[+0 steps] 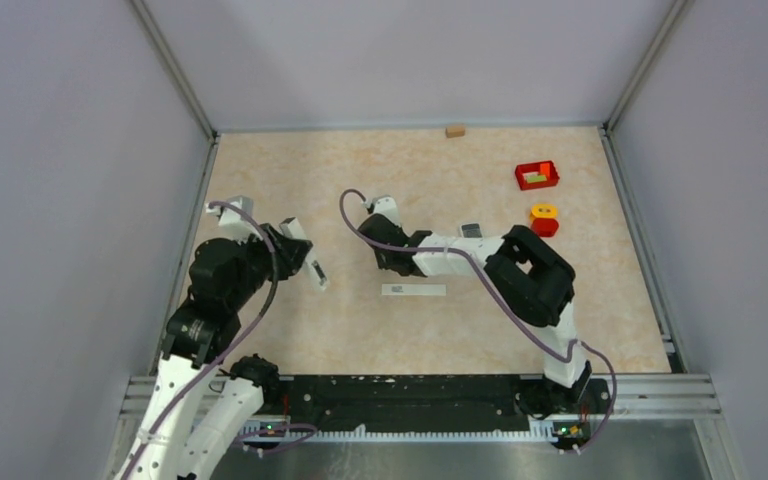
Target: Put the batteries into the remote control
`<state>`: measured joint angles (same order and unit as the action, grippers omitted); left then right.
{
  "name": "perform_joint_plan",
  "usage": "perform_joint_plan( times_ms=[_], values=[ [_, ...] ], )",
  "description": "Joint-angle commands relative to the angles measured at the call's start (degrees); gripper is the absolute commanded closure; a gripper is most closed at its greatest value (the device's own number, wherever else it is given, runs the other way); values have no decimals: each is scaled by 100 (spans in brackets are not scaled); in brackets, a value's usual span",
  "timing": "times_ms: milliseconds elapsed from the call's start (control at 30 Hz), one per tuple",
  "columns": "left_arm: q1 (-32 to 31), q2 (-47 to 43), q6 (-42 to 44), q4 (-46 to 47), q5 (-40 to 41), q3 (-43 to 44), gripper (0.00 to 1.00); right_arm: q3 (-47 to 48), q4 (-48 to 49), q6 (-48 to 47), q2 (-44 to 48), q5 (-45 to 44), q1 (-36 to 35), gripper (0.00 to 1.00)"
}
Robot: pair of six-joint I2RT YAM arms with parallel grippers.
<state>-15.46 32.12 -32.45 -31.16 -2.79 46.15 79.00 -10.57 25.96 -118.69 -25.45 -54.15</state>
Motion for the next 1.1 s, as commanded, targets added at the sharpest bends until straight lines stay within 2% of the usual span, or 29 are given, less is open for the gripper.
perform_joint_plan(
  times_ms=[0, 133, 167, 267, 333, 467, 633, 800, 967, 1067],
  values=[
    [8, -73, 500, 1076, -2157, -12, 100, -827, -585, -75, 454, 478, 90, 98],
    [8, -214, 685, 1382, -2737, -37, 100, -1193, -474, -180, 700, 627, 127, 97],
    [8, -255, 726, 1452, -2846, -43, 100, -1240, -449, -239, 754, 659, 136, 95],
    [8, -378, 831, 1621, -3186, -77, 100, -1350, -304, -452, 946, 945, 140, 75],
    [8, -447, 902, 1686, -3283, -81, 100, -1386, -202, -483, 1058, 1051, 171, 68],
    [8, -443, 951, 1668, -3185, -50, 100, -1226, -193, -389, 1073, 1344, 329, 60],
    [13, -421, 901, 1655, -2967, -58, 100, -894, -269, -94, 867, 1261, 476, 52],
    [8, -424, 889, 1659, -2856, -79, 100, -420, -511, 102, 374, 959, 519, 52],
    [8, -423, 907, 1622, -2764, -97, 100, -318, -511, 435, 158, 19, 530, 60],
    [8, -429, 898, 1622, -2734, -125, 100, -367, -445, 682, 197, -342, 556, 69]
  ],
)
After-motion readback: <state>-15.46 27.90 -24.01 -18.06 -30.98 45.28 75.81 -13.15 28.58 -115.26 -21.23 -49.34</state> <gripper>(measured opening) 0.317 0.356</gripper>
